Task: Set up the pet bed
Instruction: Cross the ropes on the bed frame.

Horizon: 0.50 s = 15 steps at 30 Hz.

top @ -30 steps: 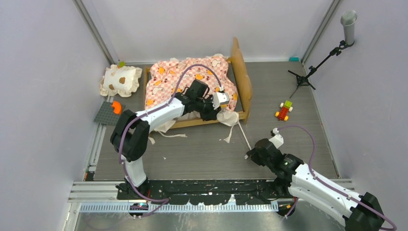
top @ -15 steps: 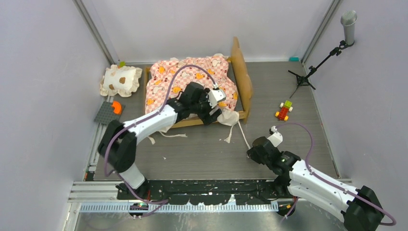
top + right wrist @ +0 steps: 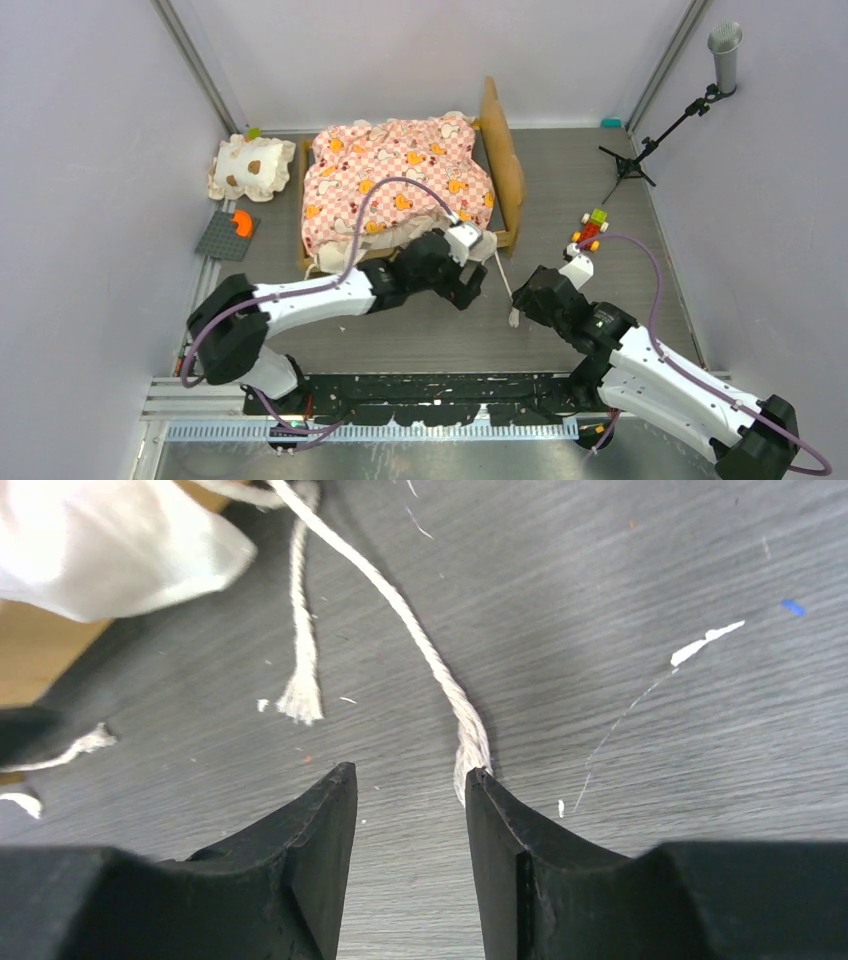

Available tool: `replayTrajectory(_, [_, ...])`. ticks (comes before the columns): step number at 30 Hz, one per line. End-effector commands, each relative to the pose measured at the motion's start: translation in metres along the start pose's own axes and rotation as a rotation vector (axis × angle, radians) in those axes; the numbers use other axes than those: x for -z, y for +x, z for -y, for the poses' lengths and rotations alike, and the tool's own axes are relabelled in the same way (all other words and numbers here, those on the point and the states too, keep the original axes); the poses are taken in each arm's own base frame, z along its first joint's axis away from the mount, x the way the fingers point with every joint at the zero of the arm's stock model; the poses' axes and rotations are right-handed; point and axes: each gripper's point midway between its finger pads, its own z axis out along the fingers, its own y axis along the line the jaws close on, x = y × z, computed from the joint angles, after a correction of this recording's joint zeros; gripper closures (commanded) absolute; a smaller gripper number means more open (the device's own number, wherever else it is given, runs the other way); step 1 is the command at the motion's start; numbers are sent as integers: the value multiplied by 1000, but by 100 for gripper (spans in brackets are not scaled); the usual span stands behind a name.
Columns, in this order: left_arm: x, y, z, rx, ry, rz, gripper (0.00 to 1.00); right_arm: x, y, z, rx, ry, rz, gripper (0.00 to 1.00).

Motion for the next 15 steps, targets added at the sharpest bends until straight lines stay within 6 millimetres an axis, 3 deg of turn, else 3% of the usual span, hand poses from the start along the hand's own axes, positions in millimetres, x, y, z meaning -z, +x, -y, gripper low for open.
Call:
replayTrajectory(1, [-31,-3,12,70,-92,71,6,21,-29,-9,29,-12,81,51])
replayTrajectory(6, [-68,19,16,66,-162,35,20,36,-35,-5,-19,-53,111,51])
replayTrajectory(15, [-102,20,6,35,-263,52,21,45,-36,6,-35,-64,126,51])
